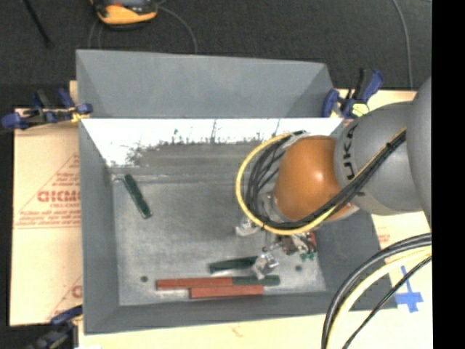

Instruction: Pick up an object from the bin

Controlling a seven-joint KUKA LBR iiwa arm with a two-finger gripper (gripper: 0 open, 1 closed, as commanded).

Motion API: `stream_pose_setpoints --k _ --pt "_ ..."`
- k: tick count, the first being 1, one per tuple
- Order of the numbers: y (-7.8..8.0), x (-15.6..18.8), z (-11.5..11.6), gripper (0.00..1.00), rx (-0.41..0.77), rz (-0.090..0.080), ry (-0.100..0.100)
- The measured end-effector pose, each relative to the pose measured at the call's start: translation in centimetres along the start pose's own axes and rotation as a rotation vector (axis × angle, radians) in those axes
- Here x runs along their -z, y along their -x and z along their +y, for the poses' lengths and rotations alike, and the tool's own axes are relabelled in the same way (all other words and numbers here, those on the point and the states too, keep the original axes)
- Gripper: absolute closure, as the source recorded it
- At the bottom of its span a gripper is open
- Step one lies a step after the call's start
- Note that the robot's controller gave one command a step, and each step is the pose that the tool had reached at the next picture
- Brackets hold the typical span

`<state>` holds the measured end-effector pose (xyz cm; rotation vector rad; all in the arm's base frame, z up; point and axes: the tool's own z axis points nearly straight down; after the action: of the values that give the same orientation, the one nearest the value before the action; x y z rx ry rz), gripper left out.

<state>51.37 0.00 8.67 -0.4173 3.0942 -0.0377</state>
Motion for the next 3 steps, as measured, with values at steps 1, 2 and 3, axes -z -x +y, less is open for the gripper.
stream_pose_setpoints --k 1,2,3 --pt "0.00 0.00 0.01 1.00 0.001 0.000 0.000" --pt "-0.09 0.05 -0.41 1.00 -0.001 0.007 0.008" --pt "-0.09 0.05 -0.41 1.00 -0.001 0.007 0.008"
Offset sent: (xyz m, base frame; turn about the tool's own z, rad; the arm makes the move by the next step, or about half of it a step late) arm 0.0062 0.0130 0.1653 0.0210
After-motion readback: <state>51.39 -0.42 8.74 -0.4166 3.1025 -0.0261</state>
